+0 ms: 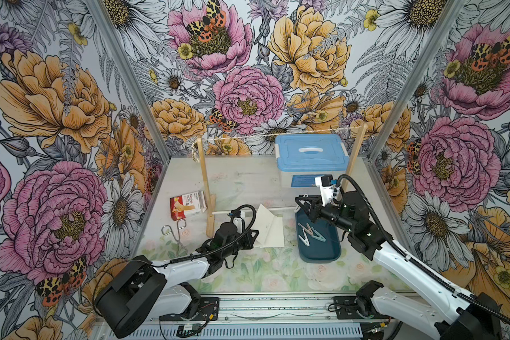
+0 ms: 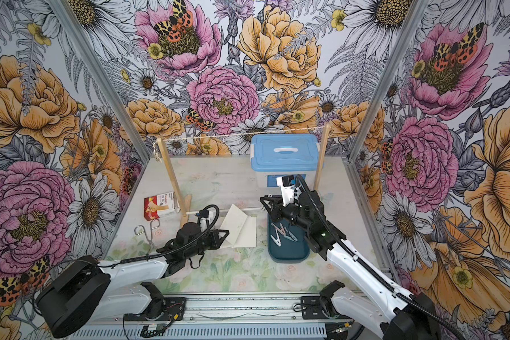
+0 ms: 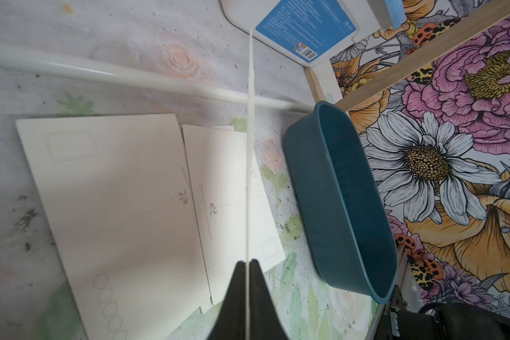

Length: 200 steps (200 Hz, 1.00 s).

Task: Remove the postcards from the strings
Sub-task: Place the postcard on the postcard, then place the clamp in the storage box.

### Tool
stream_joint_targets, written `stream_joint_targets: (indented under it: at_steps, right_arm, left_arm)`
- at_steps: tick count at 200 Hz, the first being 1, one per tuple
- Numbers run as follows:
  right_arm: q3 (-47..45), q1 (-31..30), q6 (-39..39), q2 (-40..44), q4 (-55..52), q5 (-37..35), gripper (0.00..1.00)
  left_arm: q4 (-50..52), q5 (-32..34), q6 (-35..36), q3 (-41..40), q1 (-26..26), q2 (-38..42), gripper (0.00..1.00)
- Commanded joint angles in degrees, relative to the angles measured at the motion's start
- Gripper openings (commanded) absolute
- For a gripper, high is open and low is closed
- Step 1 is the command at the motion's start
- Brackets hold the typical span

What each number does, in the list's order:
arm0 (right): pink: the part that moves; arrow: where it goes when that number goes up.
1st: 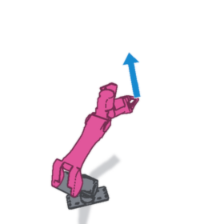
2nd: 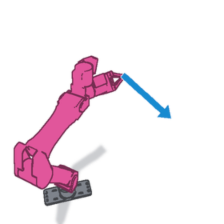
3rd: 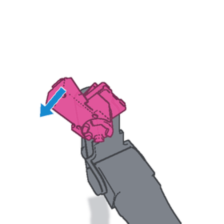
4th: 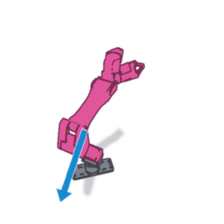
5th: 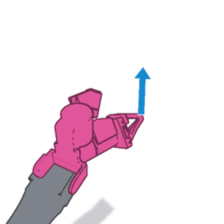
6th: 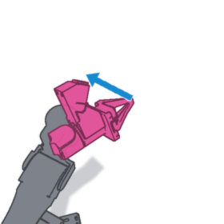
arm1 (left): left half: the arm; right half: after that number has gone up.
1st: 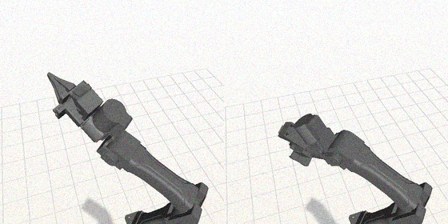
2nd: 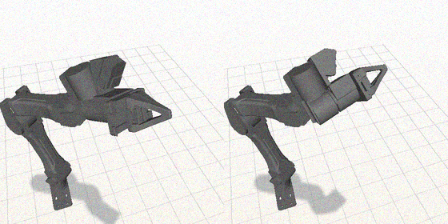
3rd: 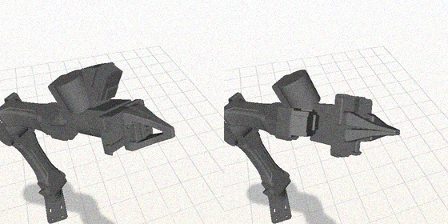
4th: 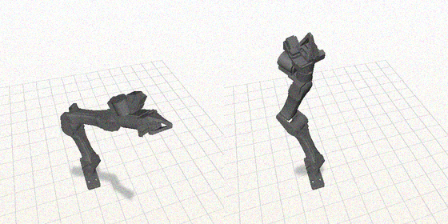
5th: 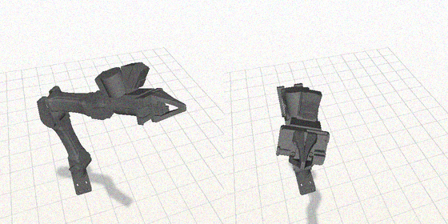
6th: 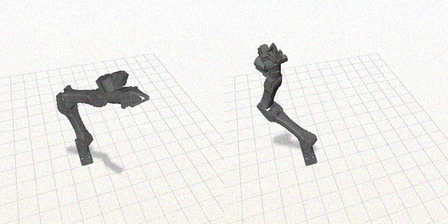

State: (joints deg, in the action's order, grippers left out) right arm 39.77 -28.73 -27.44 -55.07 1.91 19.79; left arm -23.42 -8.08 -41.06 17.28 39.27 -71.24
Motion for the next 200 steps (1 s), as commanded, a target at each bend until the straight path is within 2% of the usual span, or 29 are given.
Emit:
stream_joint_targets:
  at_steps: [1,7,14,51,82,116,160,200]
  right_arm:
    - [-2.38,0.94,-1.52,2.6,-0.84,-3.19,0.21]
    - [-3.09,1.19,-1.57,2.7,-1.24,-3.34,0.21]
    - [-3.7,1.43,-1.63,2.9,-1.67,-3.47,0.21]
    - [-7.4,2.43,-2.79,3.82,-2.46,-5.91,0.21]
    - [-10.27,3.73,-3.92,3.38,-2.22,-8.12,0.21]
    - [-11.74,5.05,-4.11,2.72,-3.14,-10.91,0.21]
    - [-14.17,6.24,-4.46,0.55,-3.02,-13.59,0.22]
    - [-15.2,6.56,-4.2,-3.53,-0.32,-13.28,0.24]
  left_arm:
    - [2.5,2.49,0.5,1.96,0.79,-0.55,0.45]
    - [3.43,3.46,0.37,2.02,0.81,-0.22,0.54]
    - [4.85,4.39,0.35,2.18,0.82,0.18,0.6]
    - [16.48,9.29,2.83,5.14,0.84,4.2,0.72]
    - [24.36,11.94,4.62,7.45,0.81,7.95,0.73]
    - [28.71,13.61,5.19,8.06,0.81,12.71,0.74]
    - [31.19,13.79,5.02,8.11,0.9,16.91,0.74]
    - [31.26,13.68,5.29,8.34,1.2,18.77,0.75]
